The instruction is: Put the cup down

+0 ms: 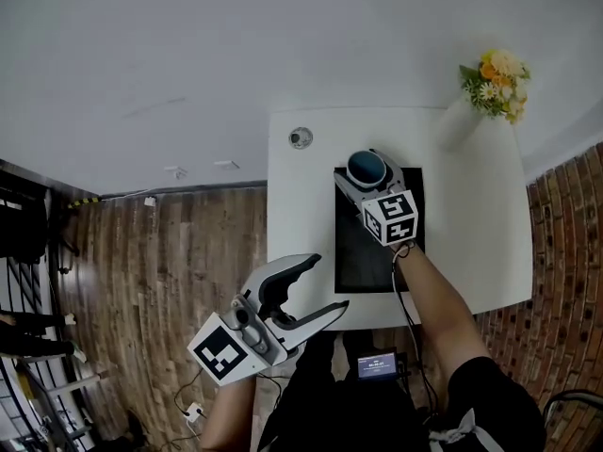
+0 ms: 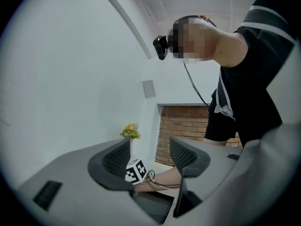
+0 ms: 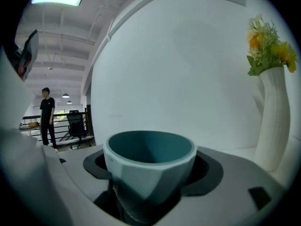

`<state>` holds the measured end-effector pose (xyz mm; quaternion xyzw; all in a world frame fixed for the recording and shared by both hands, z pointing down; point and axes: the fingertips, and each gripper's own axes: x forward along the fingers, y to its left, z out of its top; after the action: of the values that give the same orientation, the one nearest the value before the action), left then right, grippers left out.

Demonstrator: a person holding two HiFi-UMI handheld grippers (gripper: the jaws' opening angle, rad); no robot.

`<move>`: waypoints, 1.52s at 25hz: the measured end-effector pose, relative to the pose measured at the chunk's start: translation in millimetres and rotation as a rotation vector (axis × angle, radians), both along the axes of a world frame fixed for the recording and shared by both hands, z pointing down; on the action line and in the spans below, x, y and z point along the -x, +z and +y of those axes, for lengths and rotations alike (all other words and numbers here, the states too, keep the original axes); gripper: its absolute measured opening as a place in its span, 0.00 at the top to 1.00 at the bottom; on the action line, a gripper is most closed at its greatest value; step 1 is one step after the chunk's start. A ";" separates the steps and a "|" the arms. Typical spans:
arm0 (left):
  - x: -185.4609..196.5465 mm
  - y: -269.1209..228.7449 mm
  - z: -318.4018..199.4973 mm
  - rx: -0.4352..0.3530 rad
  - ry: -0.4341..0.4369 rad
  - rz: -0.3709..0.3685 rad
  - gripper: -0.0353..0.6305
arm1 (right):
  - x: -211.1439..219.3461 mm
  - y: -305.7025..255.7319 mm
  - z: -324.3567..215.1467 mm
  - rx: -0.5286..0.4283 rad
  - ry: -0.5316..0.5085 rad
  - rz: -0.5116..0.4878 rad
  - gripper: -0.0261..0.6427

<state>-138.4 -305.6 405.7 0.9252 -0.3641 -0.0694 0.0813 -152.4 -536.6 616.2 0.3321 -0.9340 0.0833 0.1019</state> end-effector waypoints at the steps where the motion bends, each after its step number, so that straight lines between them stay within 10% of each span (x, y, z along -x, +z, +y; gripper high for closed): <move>1: 1.4 1.4 -1.5 0.004 -0.002 0.000 0.54 | 2.3 0.2 -2.5 -0.003 -0.002 -0.002 0.36; 15: -1.5 2.7 -11.7 0.017 0.003 0.012 0.54 | 11.2 1.6 15.3 -0.127 -0.065 0.051 0.36; 32: 6.6 -2.3 5.3 -0.001 -0.040 -0.016 0.54 | -10.2 -1.1 32.6 -0.060 -0.093 0.080 0.22; 38: 16.8 44.5 16.4 0.121 -0.089 0.023 0.54 | -67.7 -18.7 61.4 0.008 -0.003 0.015 0.22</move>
<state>-155.2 -289.2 450.2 0.9006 -0.4074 -0.0615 0.1384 -84.8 -475.2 597.5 0.3309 -0.9334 0.0845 0.1102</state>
